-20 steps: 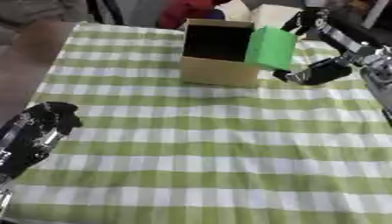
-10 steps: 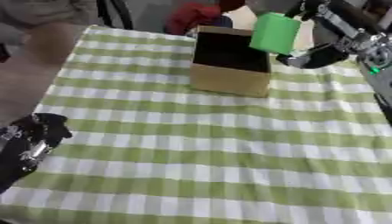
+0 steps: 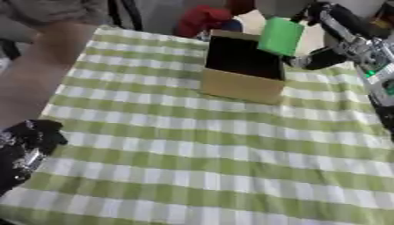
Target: Pick up objects on the table and place them in the box.
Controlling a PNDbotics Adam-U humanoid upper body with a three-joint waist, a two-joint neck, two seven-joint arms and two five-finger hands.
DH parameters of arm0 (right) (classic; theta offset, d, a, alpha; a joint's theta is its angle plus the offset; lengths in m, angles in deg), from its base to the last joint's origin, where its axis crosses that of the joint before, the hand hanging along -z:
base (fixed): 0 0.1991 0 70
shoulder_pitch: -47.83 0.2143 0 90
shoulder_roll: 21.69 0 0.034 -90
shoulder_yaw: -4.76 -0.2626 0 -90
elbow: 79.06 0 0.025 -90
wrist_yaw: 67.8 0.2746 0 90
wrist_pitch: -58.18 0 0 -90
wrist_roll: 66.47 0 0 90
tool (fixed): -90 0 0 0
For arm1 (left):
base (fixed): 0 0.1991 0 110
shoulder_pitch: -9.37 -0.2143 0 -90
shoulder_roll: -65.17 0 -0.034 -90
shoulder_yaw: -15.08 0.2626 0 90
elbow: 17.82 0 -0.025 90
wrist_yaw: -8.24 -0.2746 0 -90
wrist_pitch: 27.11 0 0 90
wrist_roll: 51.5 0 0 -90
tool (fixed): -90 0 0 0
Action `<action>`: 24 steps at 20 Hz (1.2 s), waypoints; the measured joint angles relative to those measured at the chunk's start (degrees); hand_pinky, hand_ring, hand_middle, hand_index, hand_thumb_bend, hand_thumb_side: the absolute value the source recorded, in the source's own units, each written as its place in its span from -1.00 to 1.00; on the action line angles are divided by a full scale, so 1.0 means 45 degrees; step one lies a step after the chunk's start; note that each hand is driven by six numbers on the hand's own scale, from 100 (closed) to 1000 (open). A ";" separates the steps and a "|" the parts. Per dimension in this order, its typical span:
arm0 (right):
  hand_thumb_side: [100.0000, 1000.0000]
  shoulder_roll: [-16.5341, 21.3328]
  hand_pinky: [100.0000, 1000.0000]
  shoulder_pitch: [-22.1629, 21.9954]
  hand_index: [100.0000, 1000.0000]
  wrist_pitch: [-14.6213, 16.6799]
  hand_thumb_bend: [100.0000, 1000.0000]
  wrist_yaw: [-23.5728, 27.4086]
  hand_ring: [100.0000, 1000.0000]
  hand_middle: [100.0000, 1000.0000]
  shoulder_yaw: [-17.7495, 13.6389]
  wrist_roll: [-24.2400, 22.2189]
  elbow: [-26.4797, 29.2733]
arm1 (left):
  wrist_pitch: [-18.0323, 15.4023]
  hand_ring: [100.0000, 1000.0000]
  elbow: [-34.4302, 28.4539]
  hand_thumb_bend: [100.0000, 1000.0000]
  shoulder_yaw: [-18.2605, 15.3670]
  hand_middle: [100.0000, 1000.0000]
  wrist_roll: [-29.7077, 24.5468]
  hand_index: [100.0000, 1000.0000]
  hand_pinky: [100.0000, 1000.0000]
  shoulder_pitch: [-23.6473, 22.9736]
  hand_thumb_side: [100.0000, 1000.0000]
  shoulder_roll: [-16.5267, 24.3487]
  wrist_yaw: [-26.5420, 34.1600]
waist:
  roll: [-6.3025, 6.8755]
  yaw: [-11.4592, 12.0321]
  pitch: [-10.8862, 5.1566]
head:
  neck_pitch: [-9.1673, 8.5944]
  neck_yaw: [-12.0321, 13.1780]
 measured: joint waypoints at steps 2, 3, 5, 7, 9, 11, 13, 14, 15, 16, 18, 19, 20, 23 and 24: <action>-0.85 -0.0080 0.46 0.0108 0.24 0.0034 -0.24 -0.0126 0.68 0.28 -0.0100 0.0097 -0.0447 | -0.0011 0.16 -0.0001 -0.41 0.0005 -0.02 -0.0016 0.38 0.85 0.0047 -0.10 -0.0002 0.0000 | -0.0014 0.0103 0.0039 | -0.0008 -0.0025; -0.84 -0.0108 0.46 0.0150 0.25 0.0045 -0.25 -0.0178 0.68 0.28 -0.0135 0.0131 -0.0649 | -0.0017 0.16 -0.0001 -0.41 0.0013 -0.02 -0.0025 0.38 0.85 0.0053 -0.10 -0.0004 0.0000 | -0.0014 0.0161 0.0052 | -0.0019 -0.0049; -0.84 -0.0214 0.46 0.0231 0.27 0.0061 -0.25 -0.0296 0.69 0.29 -0.0198 0.0189 -0.0980 | -0.0022 0.16 -0.0002 -0.41 0.0050 -0.02 -0.0036 0.38 0.85 0.0068 -0.10 -0.0005 0.0000 | -0.0012 0.0257 0.0070 | -0.0057 -0.0088; -0.83 -0.0312 0.46 0.0308 0.27 0.0069 -0.26 -0.0428 0.69 0.29 -0.0201 0.0222 -0.1234 | -0.0016 0.16 -0.0003 -0.41 0.0070 -0.02 -0.0050 0.38 0.85 0.0126 -0.10 -0.0008 0.0000 | 0.0000 0.0346 0.0101 | -0.0094 -0.0120; -0.82 -0.0419 0.46 0.0346 0.27 0.0086 -0.27 -0.0531 0.69 0.29 -0.0201 0.0246 -0.1451 | -0.0009 0.16 -0.0005 -0.41 0.0073 -0.02 -0.0070 0.38 0.85 0.0148 -0.10 -0.0010 0.0002 | 0.0030 0.0416 0.0131 | -0.0095 -0.0150; -0.82 -0.0502 0.46 0.0410 0.28 0.0098 -0.28 -0.0617 0.69 0.29 -0.0203 0.0268 -0.1621 | -0.0009 0.16 -0.0007 -0.41 0.0074 -0.02 -0.0093 0.38 0.85 0.0150 -0.10 -0.0012 0.0004 | 0.0048 0.0484 0.0133 | -0.0095 -0.0204; -0.82 -0.0526 0.46 0.0415 0.30 0.0121 -0.29 -0.0680 0.69 0.29 -0.0205 0.0301 -0.1737 | -0.0005 0.16 -0.0008 -0.41 0.0075 -0.02 -0.0109 0.38 0.85 0.0151 -0.10 -0.0014 0.0006 | 0.0048 0.0542 0.0140 | -0.0095 -0.0228; -0.82 -0.0545 0.46 0.0417 0.31 0.0129 -0.29 -0.0689 0.69 0.29 -0.0206 0.0328 -0.1785 | -0.0004 0.16 -0.0008 -0.41 0.0076 -0.02 -0.0112 0.38 0.85 0.0152 -0.10 -0.0015 0.0008 | 0.0048 0.0546 0.0141 | -0.0095 -0.0232; -0.82 -0.0559 0.46 0.0420 0.33 0.0117 -0.29 -0.0692 0.69 0.29 -0.0215 0.0370 -0.1820 | -0.0002 0.16 -0.0008 -0.41 0.0076 -0.02 -0.0114 0.38 0.85 0.0152 -0.10 -0.0015 0.0017 | 0.0048 0.0548 0.0142 | -0.0095 -0.0235; -0.82 -0.0581 0.46 0.0424 0.35 0.0111 -0.30 -0.0694 0.69 0.29 -0.0243 0.0424 -0.1855 | -0.0001 0.16 -0.0008 -0.41 0.0076 -0.02 -0.0116 0.38 0.85 0.0152 -0.10 -0.0015 0.0027 | 0.0048 0.0551 0.0142 | -0.0095 -0.0239; -0.81 -0.0613 0.46 0.0425 0.45 0.0094 -0.30 -0.0698 0.69 0.30 -0.0277 0.0551 -0.1896 | 0.0000 0.16 -0.0008 -0.41 0.0076 -0.02 -0.0117 0.38 0.85 0.0154 -0.10 -0.0016 0.0032 | 0.0048 0.0555 0.0142 | -0.0095 -0.0246; -0.79 -0.0615 0.46 0.0425 0.53 0.0087 -0.29 -0.0698 0.69 0.30 -0.0278 0.0613 -0.1920 | 0.0000 0.16 -0.0008 -0.41 0.0076 -0.02 -0.0117 0.38 0.85 0.0155 -0.10 -0.0016 0.0034 | 0.0047 0.0560 0.0142 | -0.0095 -0.0251; -0.76 -0.0617 0.46 0.0425 0.60 0.0085 -0.27 -0.0698 0.69 0.31 -0.0278 0.0669 -0.1935 | 0.0000 0.16 -0.0008 -0.41 0.0076 -0.02 -0.0117 0.38 0.85 0.0156 -0.10 -0.0016 0.0035 | 0.0046 0.0562 0.0142 | -0.0095 -0.0260; -0.68 -0.0649 0.46 0.0421 0.73 0.0110 -0.21 -0.0714 0.69 0.35 -0.0276 0.0797 -0.1944 | 0.0001 0.16 -0.0008 -0.41 0.0076 -0.02 -0.0118 0.38 0.85 0.0158 -0.10 -0.0018 0.0038 | 0.0041 0.0574 0.0142 | -0.0095 -0.0273; -0.66 -0.0663 0.46 0.0420 0.77 0.0112 -0.18 -0.0721 0.69 0.36 -0.0274 0.0830 -0.1944 | 0.0001 0.16 -0.0008 -0.41 0.0076 -0.02 -0.0119 0.38 0.85 0.0159 -0.10 -0.0018 0.0039 | 0.0040 0.0574 0.0142 | -0.0095 -0.0273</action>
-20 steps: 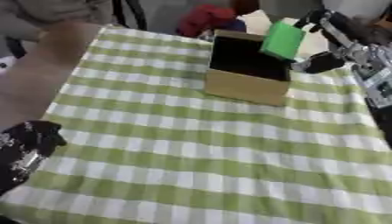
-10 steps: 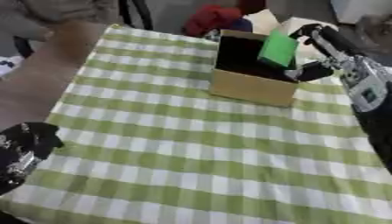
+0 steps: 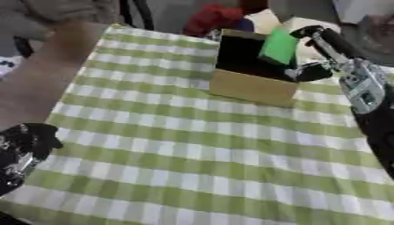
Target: Pick up objects on the table and place them in the box.
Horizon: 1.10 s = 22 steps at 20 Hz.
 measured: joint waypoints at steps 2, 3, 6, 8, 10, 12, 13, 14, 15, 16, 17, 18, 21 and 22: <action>-0.61 -0.0056 0.46 -0.0008 0.83 0.0047 -0.15 -0.0026 0.70 0.40 0.0009 0.0057 0.0005 | 0.0001 0.16 0.0000 -0.41 0.0000 -0.02 0.0000 0.38 0.85 0.0000 -0.10 -0.0001 0.0000 | 0.0000 0.0000 0.0000 | 0.0000 0.0000; -0.60 -0.0067 0.47 -0.0011 0.85 0.0069 -0.15 -0.0049 0.70 0.41 0.0015 0.0080 0.0010 | 0.0001 0.16 0.0000 -0.41 0.0000 -0.02 0.0000 0.38 0.85 0.0000 -0.10 -0.0001 0.0000 | 0.0000 0.0000 0.0000 | 0.0001 0.0000; -0.57 -0.0068 0.47 -0.0016 0.88 0.0112 -0.15 -0.0069 0.70 0.43 0.0029 0.0140 0.0040 | 0.0002 0.16 0.0000 -0.41 0.0000 -0.02 -0.0002 0.38 0.85 0.0000 -0.10 -0.0001 0.0000 | -0.0001 -0.0019 0.0000 | 0.0002 0.0000; -0.54 -0.0068 0.47 -0.0022 0.90 0.0115 -0.14 -0.0069 0.71 0.44 0.0058 0.0186 0.0116 | 0.0003 0.16 0.0000 -0.41 0.0000 -0.02 -0.0002 0.38 0.85 0.0000 -0.10 -0.0002 0.0000 | -0.0001 -0.0047 -0.0001 | 0.0002 0.0000; -0.54 -0.0069 0.47 -0.0031 0.90 0.0093 -0.15 -0.0063 0.71 0.44 0.0080 0.0217 0.0239 | 0.0003 0.16 0.0001 -0.41 -0.0001 -0.02 -0.0002 0.38 0.85 0.0000 -0.10 -0.0002 0.0000 | 0.0002 -0.0111 -0.0003 | 0.0004 0.0003; -0.54 -0.0069 0.46 -0.0110 0.89 0.0072 -0.15 0.0002 0.70 0.43 0.0081 0.0239 0.0400 | 0.0004 0.16 0.0001 -0.41 -0.0003 -0.02 -0.0001 0.38 0.85 0.0000 -0.10 -0.0003 0.0000 | 0.0016 -0.0202 -0.0013 | 0.0006 0.0012; -0.54 -0.0069 0.46 -0.0151 0.89 0.0053 -0.16 0.0061 0.70 0.43 0.0083 0.0258 0.0494 | 0.0004 0.16 0.0001 -0.41 -0.0005 -0.02 0.0000 0.38 0.85 -0.0004 -0.10 -0.0003 0.0000 | 0.0029 -0.0258 -0.0016 | 0.0006 0.0022; -0.55 -0.0066 0.46 -0.0193 0.88 0.0030 -0.18 0.0154 0.70 0.42 0.0083 0.0281 0.0615 | 0.0005 0.16 0.0002 -0.41 -0.0006 -0.02 0.0003 0.38 0.85 -0.0006 -0.10 -0.0004 0.0000 | 0.0050 -0.0320 -0.0019 | 0.0009 0.0042; -0.55 -0.0066 0.45 -0.0251 0.86 0.0009 -0.20 0.0268 0.70 0.41 0.0085 0.0301 0.0751 | 0.0007 0.16 0.0003 -0.41 -0.0010 -0.02 0.0008 0.38 0.85 -0.0017 -0.10 -0.0004 0.0000 | 0.0080 -0.0394 -0.0026 | 0.0017 0.0059; -0.56 -0.0063 0.45 -0.0309 0.85 -0.0012 -0.22 0.0402 0.70 0.40 0.0088 0.0320 0.0904 | 0.0011 0.16 0.0005 -0.41 -0.0015 -0.02 0.0019 0.38 0.85 -0.0031 -0.10 -0.0005 0.0000 | 0.0108 -0.0498 -0.0043 | 0.0050 0.0071; -0.56 -0.0058 0.45 -0.0393 0.84 -0.0035 -0.24 0.0587 0.70 0.40 0.0097 0.0331 0.1082 | 0.0021 0.16 0.0009 -0.41 -0.0021 -0.02 0.0038 0.38 0.85 -0.0051 -0.10 -0.0006 0.0000 | 0.0141 -0.0620 -0.0081 | 0.0106 0.0096; -0.56 -0.0039 0.45 -0.0489 0.82 -0.0065 -0.28 0.0825 0.71 0.39 0.0120 0.0326 0.1287 | 0.0027 0.16 0.0010 -0.41 -0.0030 -0.02 0.0053 0.38 0.85 -0.0079 -0.10 -0.0009 0.0000 | 0.0170 -0.0735 -0.0129 | 0.0126 0.0130; -0.58 0.0053 0.44 -0.0832 0.80 -0.0236 -0.32 0.1815 0.71 0.37 0.0239 0.0139 0.2134 | 0.0041 0.16 0.0026 -0.41 -0.0111 -0.02 0.0139 0.38 0.85 -0.0140 -0.10 -0.0013 0.0000 | 0.0214 -0.1043 -0.0199 | 0.0221 0.0275; -0.60 0.0085 0.44 -0.0953 0.80 -0.0314 -0.33 0.2186 0.71 0.37 0.0269 0.0033 0.2476 | 0.0036 0.16 0.0050 -0.40 -0.0137 -0.02 0.0164 0.38 0.85 -0.0147 -0.11 -0.0014 -0.0001 | 0.0242 -0.1144 -0.0219 | 0.0234 0.0316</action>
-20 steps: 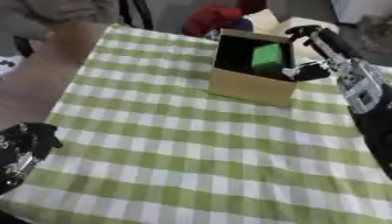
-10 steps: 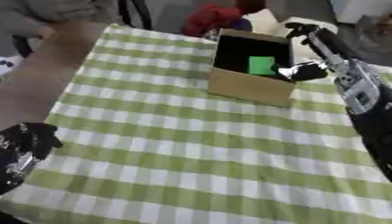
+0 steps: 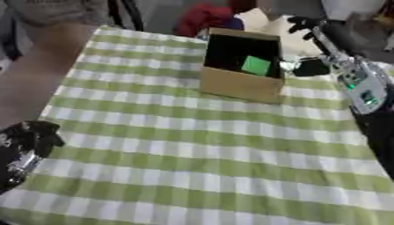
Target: Pick up objects on the table and place them in the box.
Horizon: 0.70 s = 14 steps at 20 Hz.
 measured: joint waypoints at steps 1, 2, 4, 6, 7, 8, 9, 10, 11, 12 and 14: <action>-0.61 0.0033 0.44 -0.0130 0.80 -0.0087 -0.34 0.0377 0.71 0.37 0.0057 -0.0106 0.0394 | 0.0005 0.16 0.0031 -0.40 -0.0037 -0.02 0.0029 0.38 0.85 -0.0031 -0.11 -0.0001 -0.0001 | 0.0038 -0.0132 -0.0035 | 0.0023 0.0058; -0.63 0.0108 0.43 -0.0277 0.79 -0.0171 -0.36 0.0748 0.71 0.36 0.0099 -0.0210 0.0800 | 0.0011 0.16 0.0042 -0.40 -0.0050 -0.01 0.0067 0.39 0.85 -0.0076 -0.11 -0.0001 -0.0004 | 0.0075 -0.0253 -0.0068 | 0.0076 0.0105; -0.66 0.0243 0.43 -0.0553 0.79 -0.0348 -0.39 0.1476 0.71 0.36 0.0165 -0.0400 0.1666 | 0.0008 0.17 0.0045 -0.40 -0.0117 0.01 0.0143 0.39 0.85 -0.0118 -0.12 -0.0002 -0.0004 | 0.0143 -0.0486 -0.0137 | 0.0147 0.0205; -0.68 0.0358 0.42 -0.0936 0.80 -0.0535 -0.44 0.2241 0.72 0.36 0.0209 -0.0548 0.2643 | 0.0011 0.18 0.0046 -0.40 -0.0186 0.04 0.0247 0.40 0.85 -0.0172 -0.14 -0.0002 -0.0004 | 0.0206 -0.0796 -0.0232 | 0.0247 0.0318; -0.69 0.0424 0.42 -0.1151 0.80 -0.0662 -0.45 0.2626 0.72 0.36 0.0209 -0.0596 0.3140 | 0.0012 0.18 0.0048 -0.39 -0.0213 0.06 0.0310 0.40 0.85 -0.0198 -0.14 -0.0002 -0.0004 | 0.0248 -0.0931 -0.0279 | 0.0293 0.0384; -0.68 0.0457 0.42 -0.1369 0.80 -0.0812 -0.49 0.3015 0.72 0.35 0.0207 -0.0628 0.3641 | 0.0012 0.19 0.0048 -0.39 -0.0262 0.07 0.0371 0.41 0.85 -0.0212 -0.14 -0.0002 -0.0001 | 0.0292 -0.1052 -0.0312 | 0.0334 0.0449; -0.68 0.0462 0.42 -0.1586 0.80 -0.0981 -0.50 0.3378 0.72 0.35 0.0205 -0.0649 0.4145 | 0.0010 0.19 0.0050 -0.39 -0.0298 0.08 0.0440 0.41 0.85 -0.0232 -0.14 -0.0002 0.0003 | 0.0332 -0.1182 -0.0335 | 0.0361 0.0517; -0.69 0.0462 0.41 -0.1793 0.80 -0.1148 -0.52 0.3708 0.72 0.35 0.0199 -0.0667 0.4608 | 0.0015 0.20 0.0055 -0.39 -0.0335 0.10 0.0494 0.42 0.85 -0.0265 -0.14 -0.0002 0.0006 | 0.0364 -0.1309 -0.0351 | 0.0417 0.0567; -0.68 0.0462 0.41 -0.2003 0.81 -0.1315 -0.53 0.4016 0.73 0.35 0.0195 -0.0680 0.5084 | 0.0014 0.21 0.0072 -0.39 -0.0358 0.11 0.0550 0.43 0.86 -0.0313 -0.14 -0.0002 0.0009 | 0.0397 -0.1425 -0.0375 | 0.0459 0.0626; -0.67 0.0461 0.41 -0.2188 0.81 -0.1459 -0.55 0.4266 0.73 0.35 0.0190 -0.0683 0.5508 | 0.0015 0.22 0.0092 -0.39 -0.0372 0.13 0.0592 0.44 0.86 -0.0346 -0.14 -0.0002 0.0011 | 0.0422 -0.1514 -0.0405 | 0.0509 0.0675; -0.66 0.0423 0.40 -0.2539 0.81 -0.1709 -0.56 0.4696 0.74 0.35 0.0119 -0.0659 0.6313 | 0.0006 0.23 0.0120 -0.38 -0.0437 0.15 0.0682 0.45 0.86 -0.0425 -0.13 -0.0002 0.0022 | 0.0479 -0.1745 -0.0454 | 0.0571 0.0777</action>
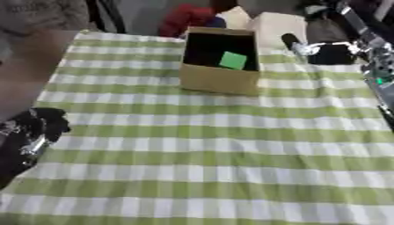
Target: Pick up objects on the table and place them in the box.
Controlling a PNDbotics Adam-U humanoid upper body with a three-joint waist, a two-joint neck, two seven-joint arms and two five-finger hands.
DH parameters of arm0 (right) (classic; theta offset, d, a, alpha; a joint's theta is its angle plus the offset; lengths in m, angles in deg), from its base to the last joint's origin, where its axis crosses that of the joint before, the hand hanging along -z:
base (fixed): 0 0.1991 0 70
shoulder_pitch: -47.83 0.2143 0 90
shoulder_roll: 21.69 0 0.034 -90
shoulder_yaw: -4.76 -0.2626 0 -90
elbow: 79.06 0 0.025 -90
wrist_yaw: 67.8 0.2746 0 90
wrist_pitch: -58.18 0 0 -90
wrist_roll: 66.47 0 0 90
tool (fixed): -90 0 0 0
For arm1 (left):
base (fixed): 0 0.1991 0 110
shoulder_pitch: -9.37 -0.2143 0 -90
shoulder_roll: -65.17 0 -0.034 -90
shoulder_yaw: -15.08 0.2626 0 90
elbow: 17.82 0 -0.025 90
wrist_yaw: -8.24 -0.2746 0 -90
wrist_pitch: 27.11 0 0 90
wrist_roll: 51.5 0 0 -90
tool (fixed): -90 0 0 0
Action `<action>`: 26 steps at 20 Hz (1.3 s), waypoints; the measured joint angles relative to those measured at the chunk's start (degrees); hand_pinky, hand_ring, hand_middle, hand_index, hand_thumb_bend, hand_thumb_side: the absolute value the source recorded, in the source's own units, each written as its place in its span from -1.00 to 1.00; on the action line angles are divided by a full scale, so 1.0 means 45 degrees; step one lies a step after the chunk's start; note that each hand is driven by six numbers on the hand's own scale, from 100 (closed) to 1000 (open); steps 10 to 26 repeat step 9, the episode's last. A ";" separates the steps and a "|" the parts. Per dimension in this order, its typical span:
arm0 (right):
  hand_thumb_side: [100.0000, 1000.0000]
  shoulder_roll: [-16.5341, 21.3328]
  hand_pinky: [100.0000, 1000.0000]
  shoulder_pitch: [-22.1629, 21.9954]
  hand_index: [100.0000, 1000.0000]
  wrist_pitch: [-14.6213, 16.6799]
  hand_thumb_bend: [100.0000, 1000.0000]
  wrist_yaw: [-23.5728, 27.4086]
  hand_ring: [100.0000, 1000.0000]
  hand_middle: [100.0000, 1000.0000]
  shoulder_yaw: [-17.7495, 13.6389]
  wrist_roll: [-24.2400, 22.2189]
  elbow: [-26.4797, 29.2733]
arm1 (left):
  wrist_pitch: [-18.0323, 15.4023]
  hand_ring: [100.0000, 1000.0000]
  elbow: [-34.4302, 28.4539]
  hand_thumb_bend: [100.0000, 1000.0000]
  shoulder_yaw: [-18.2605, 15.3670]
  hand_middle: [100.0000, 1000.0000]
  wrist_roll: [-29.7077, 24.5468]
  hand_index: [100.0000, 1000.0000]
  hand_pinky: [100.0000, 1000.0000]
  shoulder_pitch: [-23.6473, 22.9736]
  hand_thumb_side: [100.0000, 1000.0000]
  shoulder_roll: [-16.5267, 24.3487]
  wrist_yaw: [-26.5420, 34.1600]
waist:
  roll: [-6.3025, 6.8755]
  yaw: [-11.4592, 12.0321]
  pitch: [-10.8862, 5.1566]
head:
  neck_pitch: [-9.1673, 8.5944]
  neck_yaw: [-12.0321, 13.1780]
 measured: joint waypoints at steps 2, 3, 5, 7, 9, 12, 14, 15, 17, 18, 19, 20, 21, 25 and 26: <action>-0.64 -0.0097 0.40 -0.0367 0.81 -0.0217 -0.59 0.0279 0.76 0.36 -0.0083 0.0036 0.0658 | -0.0012 0.25 0.0001 -0.37 -0.0043 0.17 0.0103 0.46 0.86 -0.0032 -0.13 0.0000 0.0023 | 0.0077 -0.0220 -0.0018 | 0.0114 0.0086; -0.64 -0.0189 0.40 -0.0566 0.81 -0.0302 -0.60 0.0392 0.76 0.36 -0.0115 0.0047 0.0961 | -0.0023 0.27 0.0002 -0.37 -0.0075 0.19 0.0160 0.46 0.87 -0.0076 -0.12 0.0000 0.0029 | 0.0117 -0.0333 -0.0026 | 0.0188 0.0108; -0.62 -0.0407 0.40 -0.0967 0.81 -0.0439 -0.62 0.0515 0.77 0.37 -0.0224 0.0053 0.1520 | -0.0045 0.29 0.0004 -0.35 -0.0140 0.21 0.0295 0.47 0.88 -0.0152 -0.10 -0.0002 0.0035 | 0.0179 -0.0506 -0.0029 | 0.0318 0.0159; -0.61 -0.0653 0.41 -0.1377 0.81 -0.0538 -0.65 0.0535 0.78 0.38 -0.0326 0.0056 0.1997 | -0.0066 0.32 0.0009 -0.33 -0.0210 0.24 0.0441 0.48 0.90 -0.0262 -0.08 -0.0012 0.0035 | 0.0223 -0.0673 -0.0019 | 0.0443 0.0208; -0.59 -0.0919 0.41 -0.1816 0.81 -0.0601 -0.68 0.0535 0.79 0.38 -0.0414 0.0032 0.2413 | -0.0102 0.33 0.0019 -0.32 -0.0281 0.26 0.0590 0.48 0.90 -0.0371 -0.07 -0.0052 0.0037 | 0.0250 -0.0831 0.0044 | 0.0556 0.0272; -0.59 -0.0919 0.41 -0.1816 0.81 -0.0601 -0.68 0.0535 0.79 0.38 -0.0414 0.0032 0.2413 | -0.0102 0.33 0.0019 -0.32 -0.0281 0.26 0.0590 0.48 0.90 -0.0371 -0.07 -0.0052 0.0037 | 0.0250 -0.0831 0.0044 | 0.0556 0.0272; -0.59 -0.0919 0.41 -0.1816 0.81 -0.0601 -0.68 0.0535 0.79 0.38 -0.0414 0.0032 0.2413 | -0.0102 0.33 0.0019 -0.32 -0.0281 0.26 0.0590 0.48 0.90 -0.0371 -0.07 -0.0052 0.0037 | 0.0250 -0.0831 0.0044 | 0.0556 0.0272; -0.59 -0.0919 0.41 -0.1816 0.81 -0.0601 -0.68 0.0535 0.79 0.38 -0.0414 0.0032 0.2413 | -0.0102 0.33 0.0019 -0.32 -0.0281 0.26 0.0590 0.48 0.90 -0.0371 -0.07 -0.0052 0.0037 | 0.0250 -0.0831 0.0044 | 0.0556 0.0272; -0.59 -0.0919 0.41 -0.1816 0.81 -0.0601 -0.68 0.0535 0.79 0.38 -0.0414 0.0032 0.2413 | -0.0102 0.33 0.0019 -0.32 -0.0281 0.26 0.0590 0.48 0.90 -0.0371 -0.07 -0.0052 0.0037 | 0.0250 -0.0831 0.0044 | 0.0556 0.0272; -0.59 -0.0919 0.41 -0.1816 0.81 -0.0601 -0.68 0.0535 0.79 0.38 -0.0414 0.0032 0.2413 | -0.0102 0.33 0.0019 -0.32 -0.0281 0.26 0.0590 0.48 0.90 -0.0371 -0.07 -0.0052 0.0037 | 0.0250 -0.0831 0.0044 | 0.0556 0.0272; -0.59 -0.0919 0.41 -0.1816 0.81 -0.0601 -0.68 0.0535 0.79 0.38 -0.0414 0.0032 0.2413 | -0.0102 0.33 0.0019 -0.32 -0.0281 0.26 0.0590 0.48 0.90 -0.0371 -0.07 -0.0052 0.0037 | 0.0250 -0.0831 0.0044 | 0.0556 0.0272; -0.59 -0.0919 0.41 -0.1816 0.81 -0.0601 -0.68 0.0535 0.79 0.38 -0.0414 0.0032 0.2413 | -0.0102 0.33 0.0019 -0.32 -0.0281 0.26 0.0590 0.48 0.90 -0.0371 -0.07 -0.0052 0.0037 | 0.0250 -0.0831 0.0044 | 0.0556 0.0272; -0.59 -0.0919 0.41 -0.1816 0.81 -0.0601 -0.68 0.0535 0.79 0.38 -0.0414 0.0032 0.2413 | -0.0102 0.33 0.0019 -0.32 -0.0281 0.26 0.0590 0.48 0.90 -0.0371 -0.07 -0.0052 0.0037 | 0.0250 -0.0831 0.0044 | 0.0556 0.0272; -0.59 -0.0919 0.41 -0.1816 0.81 -0.0601 -0.68 0.0535 0.79 0.38 -0.0414 0.0032 0.2413 | -0.0102 0.33 0.0019 -0.32 -0.0281 0.26 0.0590 0.48 0.90 -0.0371 -0.07 -0.0052 0.0037 | 0.0250 -0.0831 0.0044 | 0.0556 0.0272; -0.59 -0.0919 0.41 -0.1816 0.81 -0.0601 -0.68 0.0535 0.79 0.38 -0.0414 0.0032 0.2413 | -0.0102 0.33 0.0019 -0.32 -0.0281 0.26 0.0590 0.48 0.90 -0.0371 -0.07 -0.0052 0.0037 | 0.0250 -0.0831 0.0044 | 0.0556 0.0272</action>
